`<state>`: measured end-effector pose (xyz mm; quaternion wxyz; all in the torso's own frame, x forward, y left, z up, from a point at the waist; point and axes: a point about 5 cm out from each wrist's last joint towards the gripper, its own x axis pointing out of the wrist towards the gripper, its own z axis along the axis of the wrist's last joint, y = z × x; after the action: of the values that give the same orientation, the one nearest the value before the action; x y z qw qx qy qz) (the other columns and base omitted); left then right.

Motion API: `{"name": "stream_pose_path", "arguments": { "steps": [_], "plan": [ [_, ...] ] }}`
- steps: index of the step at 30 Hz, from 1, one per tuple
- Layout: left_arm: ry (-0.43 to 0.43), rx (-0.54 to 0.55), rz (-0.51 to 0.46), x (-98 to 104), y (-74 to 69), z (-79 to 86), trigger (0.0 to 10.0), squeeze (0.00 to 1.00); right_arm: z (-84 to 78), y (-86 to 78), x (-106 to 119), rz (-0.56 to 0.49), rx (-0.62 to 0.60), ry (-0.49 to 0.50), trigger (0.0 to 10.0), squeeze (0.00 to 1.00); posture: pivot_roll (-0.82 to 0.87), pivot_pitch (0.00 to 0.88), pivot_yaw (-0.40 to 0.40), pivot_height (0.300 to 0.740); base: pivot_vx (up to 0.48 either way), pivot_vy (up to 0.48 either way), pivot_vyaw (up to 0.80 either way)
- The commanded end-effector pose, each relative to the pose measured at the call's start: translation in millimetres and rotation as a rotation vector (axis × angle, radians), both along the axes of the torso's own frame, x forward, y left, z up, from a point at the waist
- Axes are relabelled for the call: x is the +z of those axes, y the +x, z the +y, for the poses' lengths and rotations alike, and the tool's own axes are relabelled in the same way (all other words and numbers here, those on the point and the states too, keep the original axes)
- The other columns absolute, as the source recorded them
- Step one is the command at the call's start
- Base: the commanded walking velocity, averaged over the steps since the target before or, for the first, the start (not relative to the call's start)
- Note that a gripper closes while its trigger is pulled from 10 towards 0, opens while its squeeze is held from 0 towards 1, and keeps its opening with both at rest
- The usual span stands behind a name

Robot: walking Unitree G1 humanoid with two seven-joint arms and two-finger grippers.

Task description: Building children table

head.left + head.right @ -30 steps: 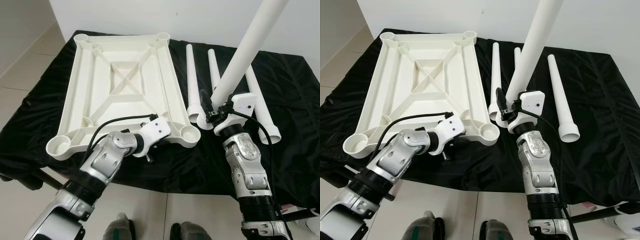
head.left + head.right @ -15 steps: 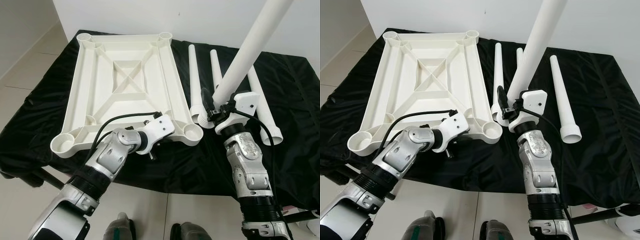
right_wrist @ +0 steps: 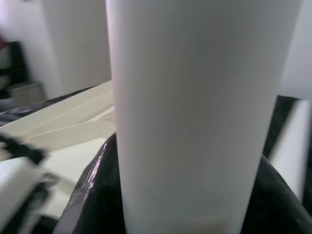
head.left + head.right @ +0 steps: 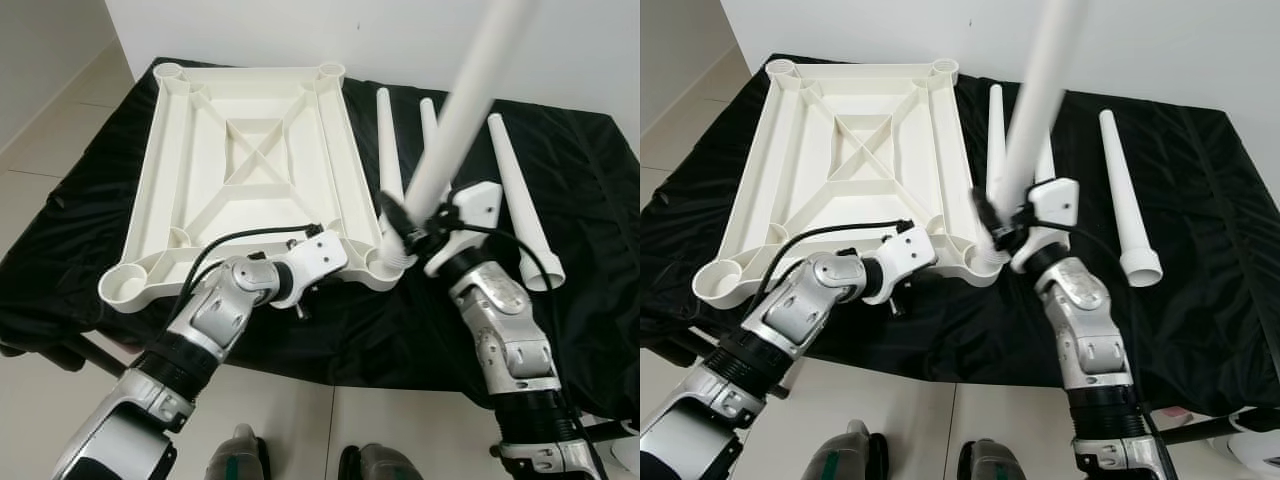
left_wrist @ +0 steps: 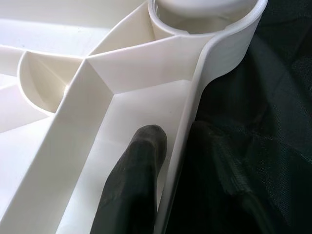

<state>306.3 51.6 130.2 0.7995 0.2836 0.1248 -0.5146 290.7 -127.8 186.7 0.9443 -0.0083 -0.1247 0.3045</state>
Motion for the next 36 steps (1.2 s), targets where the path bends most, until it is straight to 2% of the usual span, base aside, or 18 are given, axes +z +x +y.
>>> {"name": "stream_pose_path", "arguments": {
  "steps": [1,7,11,19,25,30,34,36],
  "plan": [
    [0.016,0.034,-0.047,0,2.2,2.0,10.0,0.0,4.0,-3.0,1,-0.002,0.03,-0.02,10.0,0.0,0.01,0.05,-0.037,0.74,0.0,0.0,0.0],
    [0.008,0.036,-0.052,0,2.5,1.7,10.0,0.0,7.0,-3.3,-2,0.009,0.036,-0.045,10.0,0.0,0.0,0.05,-0.04,0.74,0.0,0.0,0.0],
    [0.004,0.031,-0.052,0,1.6,1.1,10.0,0.0,2.7,-1.5,-7,0.038,0.011,-0.064,10.0,0.0,0.01,0.051,-0.039,0.74,0.0,0.0,0.0],
    [0.007,0.021,-0.056,1,-0.7,3.2,10.0,0.0,-8.6,3.1,-19,0.124,-0.106,-0.082,10.0,0.0,0.01,0.051,-0.041,0.74,0.0,0.0,0.0],
    [0.005,0.029,-0.055,0,-1.0,5.3,10.0,0.0,-5.0,1.9,-29,0.168,-0.152,-0.075,10.0,0.0,0.01,0.045,-0.042,0.74,0.0,0.0,0.0],
    [-0.004,0.032,-0.058,1,-1.1,4.7,10.0,0.0,-1.8,2.4,-28,0.158,-0.146,-0.065,10.0,0.0,0.01,0.039,-0.045,0.74,0.0,0.0,0.0],
    [-0.014,0.033,-0.062,3,-1.0,4.0,10.0,0.0,-1.0,2.9,-21,0.112,-0.144,-0.029,10.0,0.0,0.02,0.035,-0.047,0.74,0.0,0.0,0.0],
    [-0.037,0.026,-0.065,7,-1.8,3.7,10.0,0.0,-4.5,3.9,-6,0.065,-0.149,0.075,10.0,0.0,0.02,0.034,-0.046,0.74,0.0,0.0,0.0]
  ]
}}
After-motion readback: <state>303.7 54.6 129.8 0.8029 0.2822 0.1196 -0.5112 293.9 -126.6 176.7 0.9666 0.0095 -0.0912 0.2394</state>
